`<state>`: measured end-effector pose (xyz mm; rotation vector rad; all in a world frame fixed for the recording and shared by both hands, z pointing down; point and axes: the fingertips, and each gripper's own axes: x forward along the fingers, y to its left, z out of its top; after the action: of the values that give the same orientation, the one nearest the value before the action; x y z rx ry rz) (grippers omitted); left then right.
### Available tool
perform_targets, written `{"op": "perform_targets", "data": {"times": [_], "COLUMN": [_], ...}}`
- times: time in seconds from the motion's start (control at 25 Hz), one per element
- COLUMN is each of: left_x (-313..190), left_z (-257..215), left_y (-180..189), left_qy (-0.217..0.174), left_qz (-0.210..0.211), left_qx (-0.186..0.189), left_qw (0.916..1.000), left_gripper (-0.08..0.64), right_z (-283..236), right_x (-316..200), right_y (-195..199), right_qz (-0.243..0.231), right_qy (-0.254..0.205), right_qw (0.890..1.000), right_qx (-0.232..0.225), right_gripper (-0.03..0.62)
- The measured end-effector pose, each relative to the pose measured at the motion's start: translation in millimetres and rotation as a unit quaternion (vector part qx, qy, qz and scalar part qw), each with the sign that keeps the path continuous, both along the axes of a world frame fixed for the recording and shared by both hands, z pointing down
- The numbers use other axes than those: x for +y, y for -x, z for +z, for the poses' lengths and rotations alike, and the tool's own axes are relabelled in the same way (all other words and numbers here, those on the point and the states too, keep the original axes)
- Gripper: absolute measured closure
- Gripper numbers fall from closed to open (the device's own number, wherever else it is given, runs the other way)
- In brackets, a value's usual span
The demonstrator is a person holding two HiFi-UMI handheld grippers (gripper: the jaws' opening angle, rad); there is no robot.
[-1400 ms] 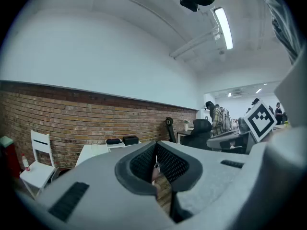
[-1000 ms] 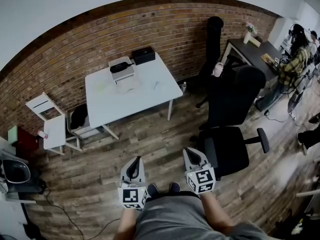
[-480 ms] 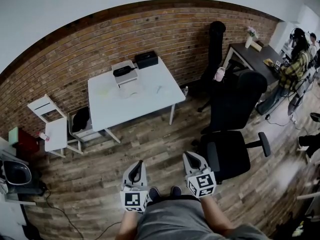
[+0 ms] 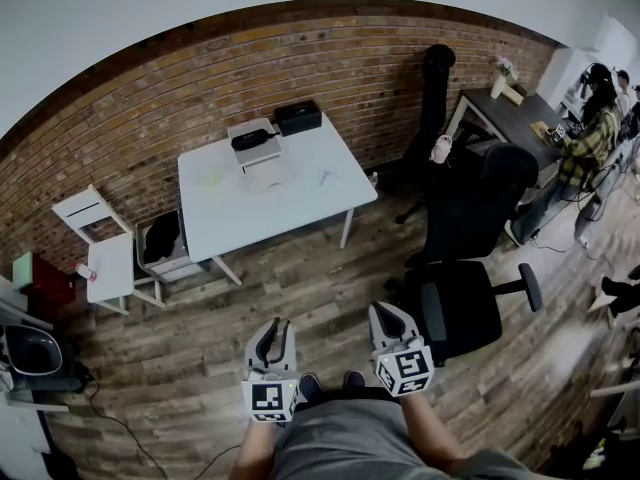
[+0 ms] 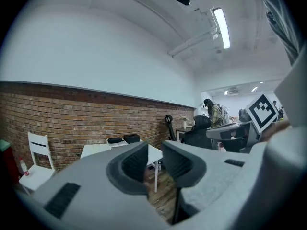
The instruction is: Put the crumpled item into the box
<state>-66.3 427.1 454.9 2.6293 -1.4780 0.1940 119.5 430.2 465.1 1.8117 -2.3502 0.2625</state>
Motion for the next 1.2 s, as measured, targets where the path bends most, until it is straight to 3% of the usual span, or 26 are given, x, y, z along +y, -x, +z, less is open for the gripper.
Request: {"op": "perform_targets", "data": {"times": [0.04,0.08,0.12,0.36,0.88,1.08,1.2], "left_x": [-2,-4,-5,-6,-20,-42,-57], "left_z": [2,4,5,0,8,10,6], "left_y": [4,6,9,21,17,11,4], "left_qy": [0.001,0.001,-0.002,-0.016,-0.007,-0.023,-0.031], "left_qz": [0.001,0.004,0.007,0.006,0.019,0.019,0.018], "left_qx": [-0.001,-0.004,-0.008,0.006,0.01,0.004,0.0], "left_qw": [1.0,1.0,0.9999,0.9998,0.9998,0.9995,0.9994], "left_gripper": [0.43,0.371,0.364,0.337,0.322,0.322,0.322], "right_z": [-1,0,1,-1,-3,4,6], "right_x": [-1,-1,-1,-1,-9,-30,-46], "right_y": [3,6,9,23,27,21,12], "right_qz": [0.004,0.007,0.007,0.015,0.009,0.001,0.005], "right_qy": [-0.006,-0.008,-0.009,-0.02,-0.026,-0.027,-0.027], "right_qw": [1.0,1.0,1.0,1.0,1.0,0.999,0.999], "right_qx": [-0.003,-0.007,-0.01,-0.002,0.012,0.031,0.018], "right_gripper": [0.547,0.466,0.39,0.238,0.255,0.261,0.264]}}
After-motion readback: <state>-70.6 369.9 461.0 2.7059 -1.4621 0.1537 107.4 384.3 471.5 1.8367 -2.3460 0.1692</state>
